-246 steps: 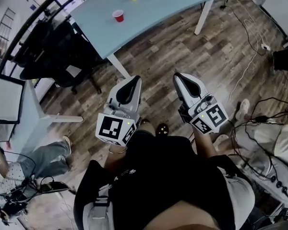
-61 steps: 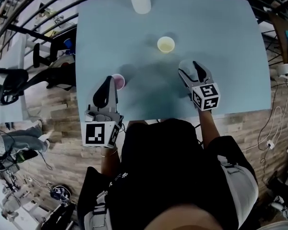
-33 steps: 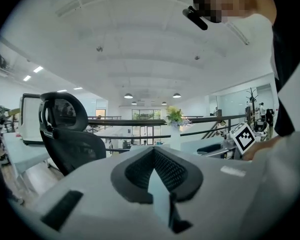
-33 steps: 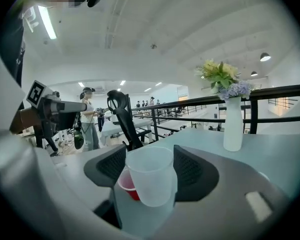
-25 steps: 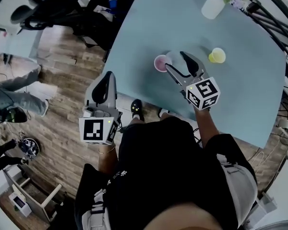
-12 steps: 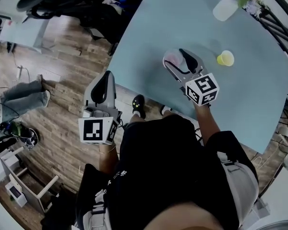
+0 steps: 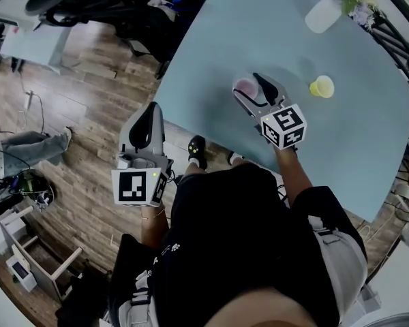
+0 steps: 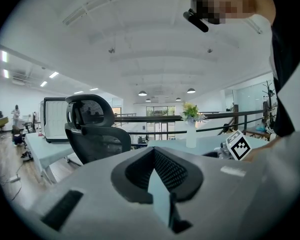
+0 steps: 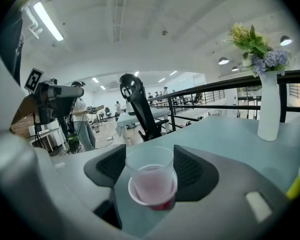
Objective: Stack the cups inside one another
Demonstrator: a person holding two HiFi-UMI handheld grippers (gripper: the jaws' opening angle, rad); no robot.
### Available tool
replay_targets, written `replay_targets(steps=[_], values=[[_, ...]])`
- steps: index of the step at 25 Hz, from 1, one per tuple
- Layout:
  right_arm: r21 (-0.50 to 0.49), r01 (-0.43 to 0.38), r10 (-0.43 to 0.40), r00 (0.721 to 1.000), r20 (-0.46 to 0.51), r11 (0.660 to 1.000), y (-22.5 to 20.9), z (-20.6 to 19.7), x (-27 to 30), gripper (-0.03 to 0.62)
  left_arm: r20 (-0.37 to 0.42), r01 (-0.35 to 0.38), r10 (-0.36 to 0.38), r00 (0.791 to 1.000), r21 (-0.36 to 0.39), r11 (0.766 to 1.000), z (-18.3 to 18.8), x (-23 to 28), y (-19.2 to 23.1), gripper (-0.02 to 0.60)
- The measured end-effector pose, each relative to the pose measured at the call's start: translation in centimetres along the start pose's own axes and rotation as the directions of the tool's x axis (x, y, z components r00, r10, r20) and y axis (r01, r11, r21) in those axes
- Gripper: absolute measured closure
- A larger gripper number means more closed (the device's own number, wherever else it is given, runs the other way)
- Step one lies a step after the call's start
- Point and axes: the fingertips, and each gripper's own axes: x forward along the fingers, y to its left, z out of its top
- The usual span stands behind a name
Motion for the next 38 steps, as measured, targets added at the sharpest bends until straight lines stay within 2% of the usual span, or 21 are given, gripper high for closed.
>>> replay_targets(steps=[9, 27, 33, 38], values=[[-0.035, -0.009, 0.007, 0.999, -0.047, 0.999, 0.0, -1.6, 0.6, 0.284, -0.005, -0.017, 0.018, 1.000, 0.009, 1.000, -0.1, -0.5, 0.0, 0.592], [-0.083, 0.054, -0.062, 0.994, -0.092, 0.995, -0.2, -2.8, 0.7, 0.278, -0.023, -0.010, 0.011, 1.000, 0.005, 1.000, -0.2, -0.8, 0.5, 0.592], [-0.074, 0.077, -0.081, 0.995, -0.059, 0.994, -0.2, -2.1, 0.3, 0.256, -0.015, -0.001, 0.001, 1.000, 0.010, 1.000, -0.4, -0.9, 0.8, 0.592], [-0.027, 0.085, -0.084, 0.996, 0.035, 0.996, -0.2, 0.2, -1.1, 0.279, 0.006, 0.028, -0.029, 1.000, 0.025, 0.999, 0.2, -0.4, -0.1, 0.592]])
